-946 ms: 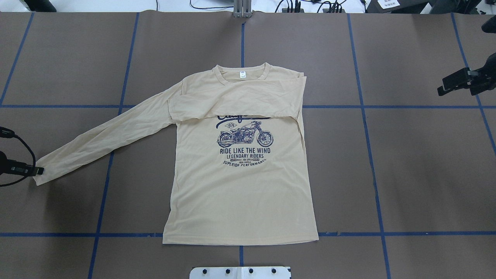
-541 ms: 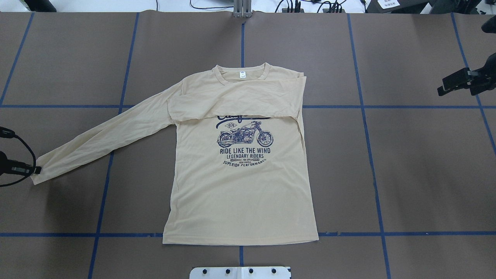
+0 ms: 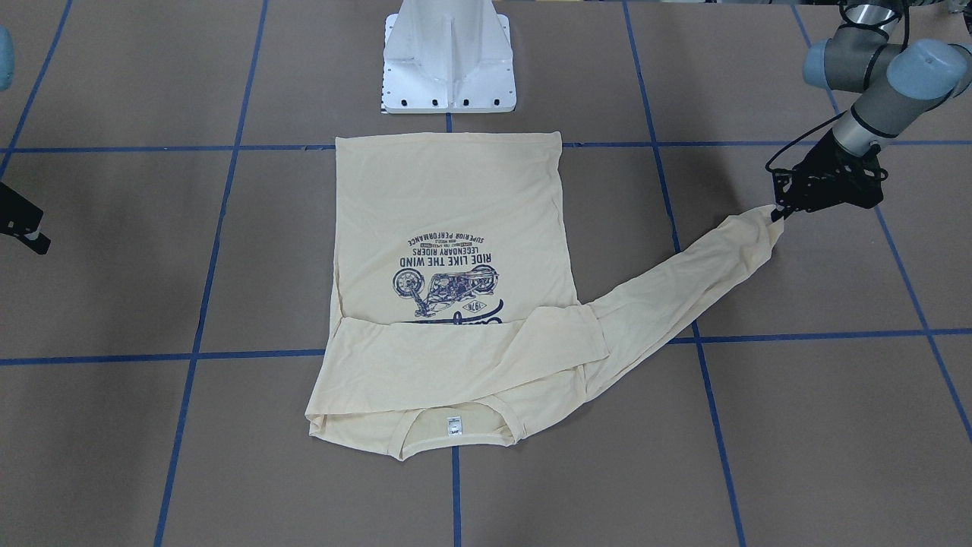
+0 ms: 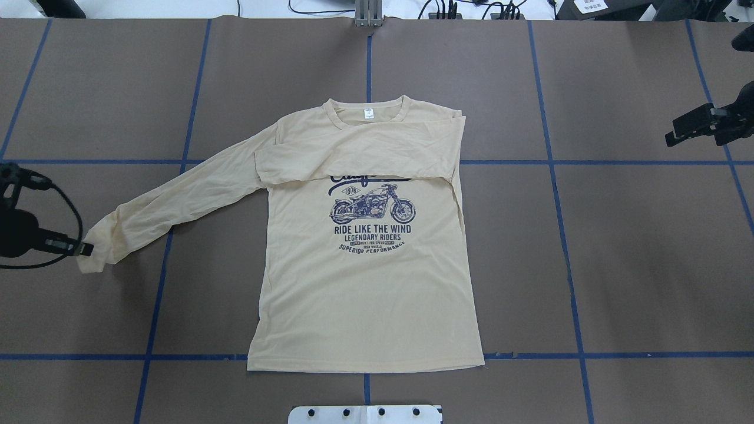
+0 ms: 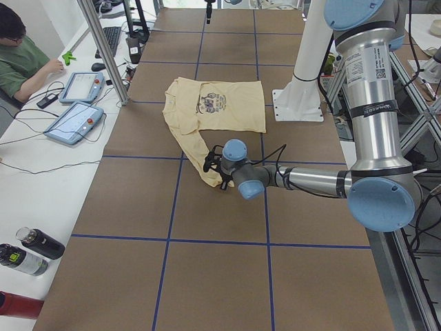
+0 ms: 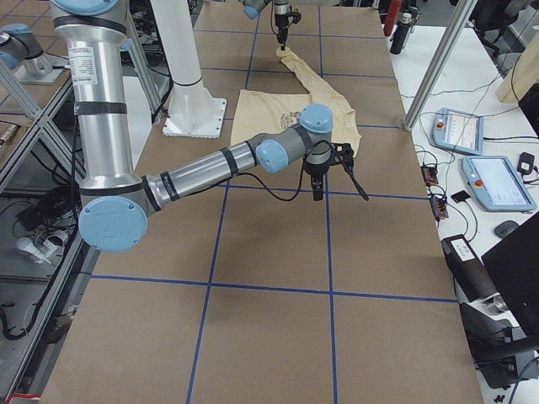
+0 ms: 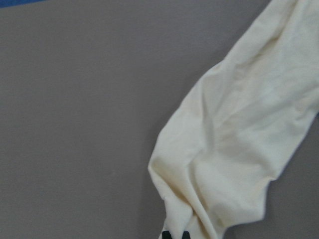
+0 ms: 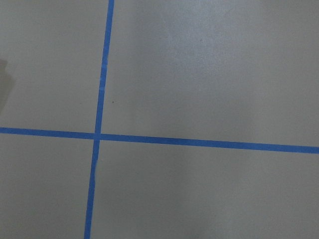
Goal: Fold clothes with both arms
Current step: 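Carry the sleeve with the left gripper across the shirt over the chest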
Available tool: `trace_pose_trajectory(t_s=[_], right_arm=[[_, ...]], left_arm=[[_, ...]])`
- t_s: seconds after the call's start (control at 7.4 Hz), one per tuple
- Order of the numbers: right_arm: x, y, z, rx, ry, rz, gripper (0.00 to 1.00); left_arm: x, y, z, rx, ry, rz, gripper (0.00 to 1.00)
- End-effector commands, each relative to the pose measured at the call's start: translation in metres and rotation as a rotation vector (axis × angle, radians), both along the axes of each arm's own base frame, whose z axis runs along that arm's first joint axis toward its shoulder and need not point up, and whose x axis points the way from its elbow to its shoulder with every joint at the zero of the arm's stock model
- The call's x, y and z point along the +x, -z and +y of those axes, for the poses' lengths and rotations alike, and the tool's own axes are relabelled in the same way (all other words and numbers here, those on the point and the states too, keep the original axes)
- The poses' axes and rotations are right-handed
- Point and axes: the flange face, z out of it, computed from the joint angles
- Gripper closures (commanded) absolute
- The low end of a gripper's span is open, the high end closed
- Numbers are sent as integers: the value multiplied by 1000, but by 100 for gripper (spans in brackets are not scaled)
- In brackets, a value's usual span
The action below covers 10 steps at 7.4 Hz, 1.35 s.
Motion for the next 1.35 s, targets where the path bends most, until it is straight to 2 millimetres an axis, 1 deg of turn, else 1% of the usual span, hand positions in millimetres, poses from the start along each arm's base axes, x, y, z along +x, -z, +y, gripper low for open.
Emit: trace_pose_trajectory(t_s=[0.0,0.14,0.27,0.41,0.54,0.68,0.81,0.95,1.08,1.22], right_arm=[[-1,-3,-1,-4,1,3,0],[-1,-4,-1,-7,1,4,0],[-1,-5,-1,-10,1,6,0],[-1,-6,-1,-10,1,6,0],[-1,-5,-2,-10,1,6,0],[-1,-5,-2,-10,1,4,0],[-2,-5,-2,-10,0,5,0],[-2,-5,-2,-10,0,5,0],[-2,-5,-2,-10,0,5,0],[-2,-5,-2,-10,0,5,0]], left_arm=[[45,146,-50,-50,-4,-41,100],[74,219,-77,-81,-2,-67,100],[104,281,-97,-119,-12,-99,100],[132,329,-123,-133,-10,-102,100],[171,366,-148,-233,49,-101,100],[224,427,-167,-308,75,-103,100],[271,473,-175,-363,78,-122,100],[328,501,-170,-386,102,-169,100],[358,503,-175,-396,131,-127,100],[377,495,-178,-396,138,-84,100]])
